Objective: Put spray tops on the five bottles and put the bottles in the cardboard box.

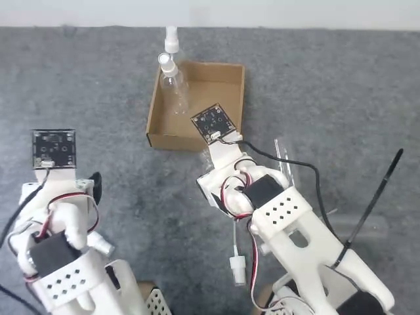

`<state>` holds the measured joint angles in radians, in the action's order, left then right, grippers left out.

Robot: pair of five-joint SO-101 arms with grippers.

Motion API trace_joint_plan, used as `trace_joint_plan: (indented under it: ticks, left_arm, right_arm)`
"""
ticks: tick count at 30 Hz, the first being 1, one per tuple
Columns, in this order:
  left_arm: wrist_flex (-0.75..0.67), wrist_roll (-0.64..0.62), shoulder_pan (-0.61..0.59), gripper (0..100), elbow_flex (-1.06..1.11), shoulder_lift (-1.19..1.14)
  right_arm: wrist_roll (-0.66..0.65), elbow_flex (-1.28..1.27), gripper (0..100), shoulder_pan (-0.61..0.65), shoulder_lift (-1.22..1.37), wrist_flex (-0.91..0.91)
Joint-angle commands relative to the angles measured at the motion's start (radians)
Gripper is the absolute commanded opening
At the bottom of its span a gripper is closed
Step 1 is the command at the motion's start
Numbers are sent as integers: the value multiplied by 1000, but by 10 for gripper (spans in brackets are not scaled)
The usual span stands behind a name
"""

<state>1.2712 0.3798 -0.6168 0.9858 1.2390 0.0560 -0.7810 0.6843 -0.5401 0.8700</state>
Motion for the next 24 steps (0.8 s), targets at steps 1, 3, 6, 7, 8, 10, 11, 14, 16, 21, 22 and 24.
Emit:
trace_joint_plan:
  ticks: [1, 3, 6, 7, 8, 10, 11, 14, 16, 21, 22, 24]
  left_arm:
    - [41, 34, -3, 283, -77, 0]
    - [72, 52, -3, 283, -99, 0]
    - [114, 81, -3, 283, -134, -2]
    - [123, 92, -3, 283, -145, -2]
    - [133, 101, -3, 283, -154, -2]
    - [149, 115, -3, 283, -168, -2]
    - [155, 120, -2, 283, -170, -2]
    - [160, 130, -2, 283, -165, -3]
    - [161, 130, -2, 283, -168, -23]
    - [163, 129, -2, 283, -228, -190]
    - [163, 130, -2, 283, -242, -222]
    - [163, 160, -2, 283, -269, -275]
  right_arm:
    - [8, 8, 106, -15, -50, -25]
    - [8, 6, 106, -15, -50, -25]
    - [8, 6, 106, -15, -50, -25]
    - [8, 6, 106, -15, -50, -25]
    - [8, 6, 106, -15, -50, -25]
    - [8, 6, 106, -15, -50, -25]
    - [6, 6, 106, -15, -50, -25]
    - [6, 6, 106, -15, -50, -25]
    - [6, 6, 106, -15, -50, -25]
    - [6, 5, 106, -15, -50, -25]
    - [6, 5, 106, -15, -50, -25]
    - [6, 5, 106, -15, -50, -25]
